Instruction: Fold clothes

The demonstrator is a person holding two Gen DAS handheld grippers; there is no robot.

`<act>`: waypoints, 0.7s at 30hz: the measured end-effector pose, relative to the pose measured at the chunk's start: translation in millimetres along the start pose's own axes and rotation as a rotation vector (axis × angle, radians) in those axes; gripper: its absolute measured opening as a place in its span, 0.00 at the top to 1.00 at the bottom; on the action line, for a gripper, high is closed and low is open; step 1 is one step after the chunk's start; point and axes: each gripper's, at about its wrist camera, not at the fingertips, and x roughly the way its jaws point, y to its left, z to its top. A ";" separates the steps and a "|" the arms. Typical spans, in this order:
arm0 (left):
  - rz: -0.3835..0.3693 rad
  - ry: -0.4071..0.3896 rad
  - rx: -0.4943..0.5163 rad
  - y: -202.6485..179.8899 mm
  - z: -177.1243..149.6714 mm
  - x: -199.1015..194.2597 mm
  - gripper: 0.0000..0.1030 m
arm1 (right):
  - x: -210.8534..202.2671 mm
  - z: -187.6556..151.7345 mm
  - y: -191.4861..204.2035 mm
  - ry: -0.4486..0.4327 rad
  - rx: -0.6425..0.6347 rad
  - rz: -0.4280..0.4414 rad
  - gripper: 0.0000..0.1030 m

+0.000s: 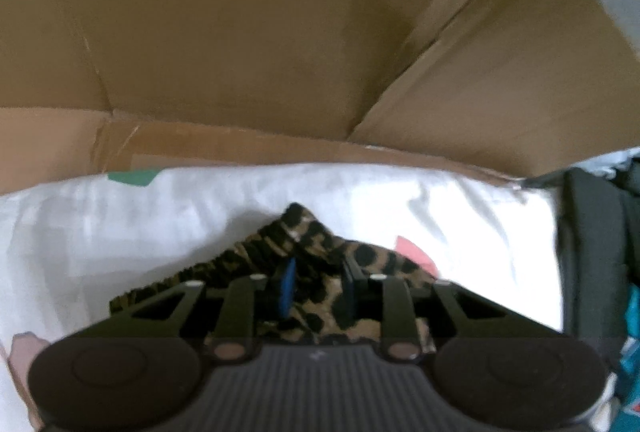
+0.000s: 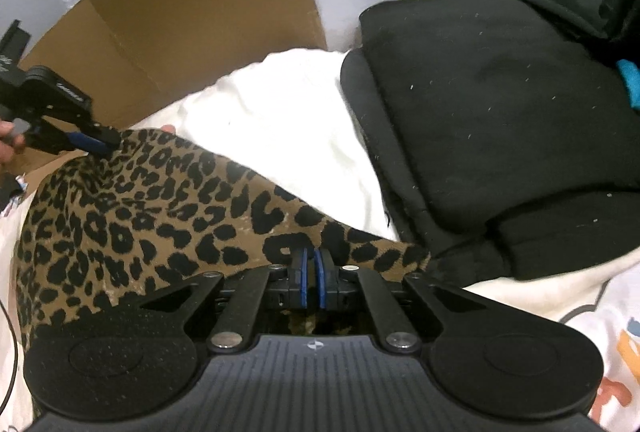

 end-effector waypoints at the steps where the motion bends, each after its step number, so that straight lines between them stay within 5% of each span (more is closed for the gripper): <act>1: -0.002 -0.003 0.024 -2.1 -1.1 -6.9 0.75 | -2.4 0.6 0.4 -0.008 0.003 0.004 0.90; 9: -0.050 0.048 0.196 -16.9 -31.6 -46.3 0.77 | -14.2 3.3 12.2 -0.028 -0.001 0.060 0.90; 13: -0.006 0.111 0.249 -17.1 -51.2 -26.7 0.83 | -11.6 -2.6 15.7 -0.008 0.003 0.074 0.90; 21: 0.075 0.095 0.241 -2.0 -64.5 16.3 0.97 | 0.5 -14.7 3.4 0.019 -0.008 0.062 0.88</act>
